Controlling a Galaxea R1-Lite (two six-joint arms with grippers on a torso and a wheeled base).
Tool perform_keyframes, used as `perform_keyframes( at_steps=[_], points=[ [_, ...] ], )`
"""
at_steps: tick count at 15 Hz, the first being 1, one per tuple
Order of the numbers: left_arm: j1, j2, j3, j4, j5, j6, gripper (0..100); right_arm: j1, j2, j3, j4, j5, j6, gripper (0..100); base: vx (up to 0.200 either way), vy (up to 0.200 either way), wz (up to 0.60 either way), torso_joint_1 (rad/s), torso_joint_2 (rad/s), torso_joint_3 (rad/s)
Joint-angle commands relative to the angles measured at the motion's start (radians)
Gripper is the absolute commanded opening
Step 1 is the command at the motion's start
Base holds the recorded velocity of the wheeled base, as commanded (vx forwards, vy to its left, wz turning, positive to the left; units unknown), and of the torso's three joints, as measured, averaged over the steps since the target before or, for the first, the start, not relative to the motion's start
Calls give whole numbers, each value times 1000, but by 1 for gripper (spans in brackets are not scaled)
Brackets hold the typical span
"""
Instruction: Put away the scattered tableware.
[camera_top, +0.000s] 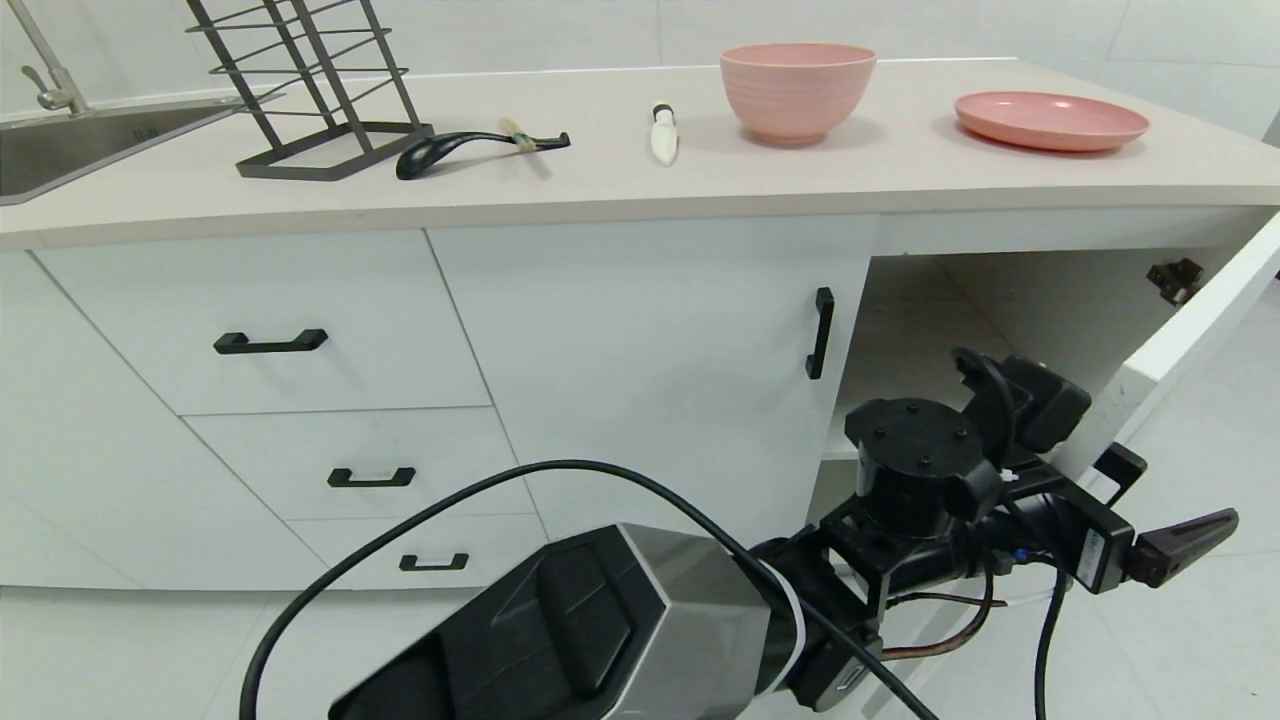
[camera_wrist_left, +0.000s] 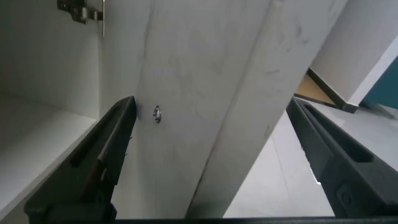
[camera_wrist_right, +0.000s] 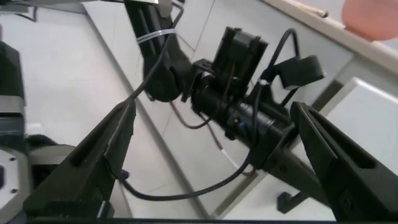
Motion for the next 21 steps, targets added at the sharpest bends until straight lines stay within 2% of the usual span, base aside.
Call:
perform_keyframes(
  at_steps=[1, 5, 11, 14, 20, 21],
  points=[
    [-13, 7, -2, -4, 1, 0, 100, 2, 4, -20, -15, -2, 3, 100, 0, 0, 0, 0, 0, 0],
    [-67, 9, 1, -25, 6, -1, 100, 2, 24, -98, -141, -19, 4, 100, 0, 0, 0, 0, 0, 0],
    [-120, 20, -12, -24, 6, -1, 100, 2, 22, -109, -155, -31, 4, 100, 0, 0, 0, 0, 0, 0],
    [-131, 32, -36, -19, 6, -1, 100, 0, 30, -121, -187, -36, 4, 100, 0, 0, 0, 0, 0, 0],
    [-165, 102, -110, -19, 7, -1, 100, 2, 82, -166, -334, -59, 4, 100, 0, 0, 0, 0, 0, 0],
    [-177, 125, -143, -16, 11, -1, 100, 0, 110, -181, -408, -74, 3, 100, 0, 0, 0, 0, 0, 0]
  ],
)
